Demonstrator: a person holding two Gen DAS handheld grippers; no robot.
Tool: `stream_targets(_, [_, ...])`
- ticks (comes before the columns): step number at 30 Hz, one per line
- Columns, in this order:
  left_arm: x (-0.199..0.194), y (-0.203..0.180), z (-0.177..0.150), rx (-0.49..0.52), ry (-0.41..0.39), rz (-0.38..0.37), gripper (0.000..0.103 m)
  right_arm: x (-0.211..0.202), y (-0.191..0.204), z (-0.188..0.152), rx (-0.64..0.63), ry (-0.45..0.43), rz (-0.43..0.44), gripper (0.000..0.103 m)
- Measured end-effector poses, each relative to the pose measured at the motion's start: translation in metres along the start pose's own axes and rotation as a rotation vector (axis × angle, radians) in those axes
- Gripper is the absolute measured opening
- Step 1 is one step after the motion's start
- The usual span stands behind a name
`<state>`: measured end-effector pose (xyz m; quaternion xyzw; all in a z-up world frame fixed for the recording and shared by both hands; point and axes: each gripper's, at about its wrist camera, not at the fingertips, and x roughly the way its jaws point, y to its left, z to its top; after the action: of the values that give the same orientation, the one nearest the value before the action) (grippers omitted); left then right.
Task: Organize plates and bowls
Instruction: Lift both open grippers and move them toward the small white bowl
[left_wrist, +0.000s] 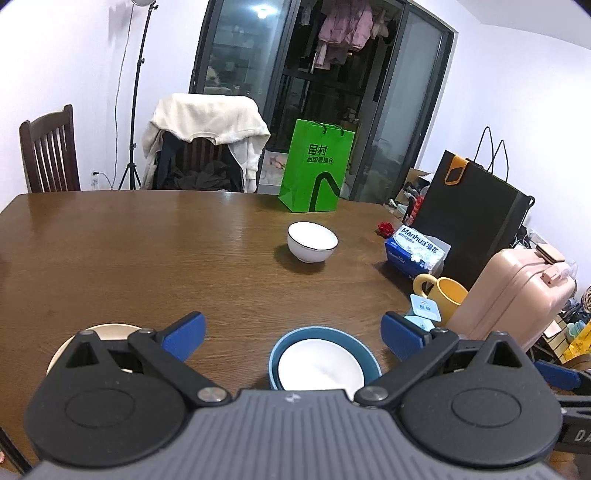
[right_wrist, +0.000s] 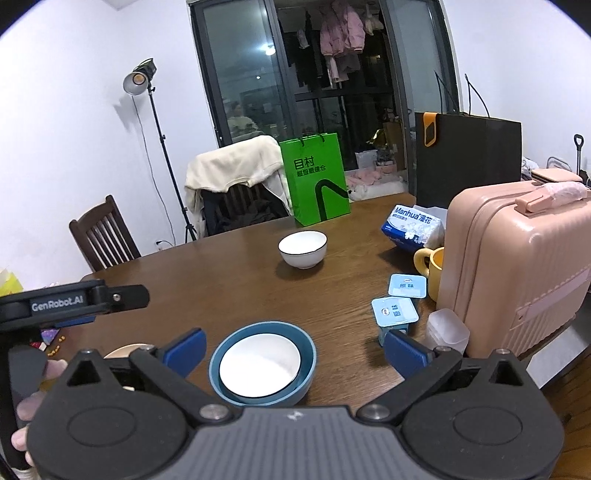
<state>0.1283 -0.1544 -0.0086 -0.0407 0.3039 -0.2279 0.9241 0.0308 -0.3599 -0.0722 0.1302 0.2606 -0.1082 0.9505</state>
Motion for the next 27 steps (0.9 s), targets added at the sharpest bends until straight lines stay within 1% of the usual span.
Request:
stream_targets(6, [0.012,0.000,0.011,0.011,0.015,-0.017,0.103,0.008,0.001,0.003,0.003,0.002,-0.022,0.103])
stream_targets(13, [0.042,-0.003,0.044,0.052,0.024,-0.043,0.103,0.026,0.000,0.017,0.002,-0.001,-0.054,0.103])
stream_targets(20, [0.082,0.003,0.086,0.077,0.023,-0.062,0.103,0.065,-0.002,0.051,0.009,-0.005,-0.081,0.103])
stream_targets(27, [0.130,0.016,0.123,0.087,0.043,-0.054,0.103,0.117,-0.008,0.092,0.006,0.018,-0.114,0.103])
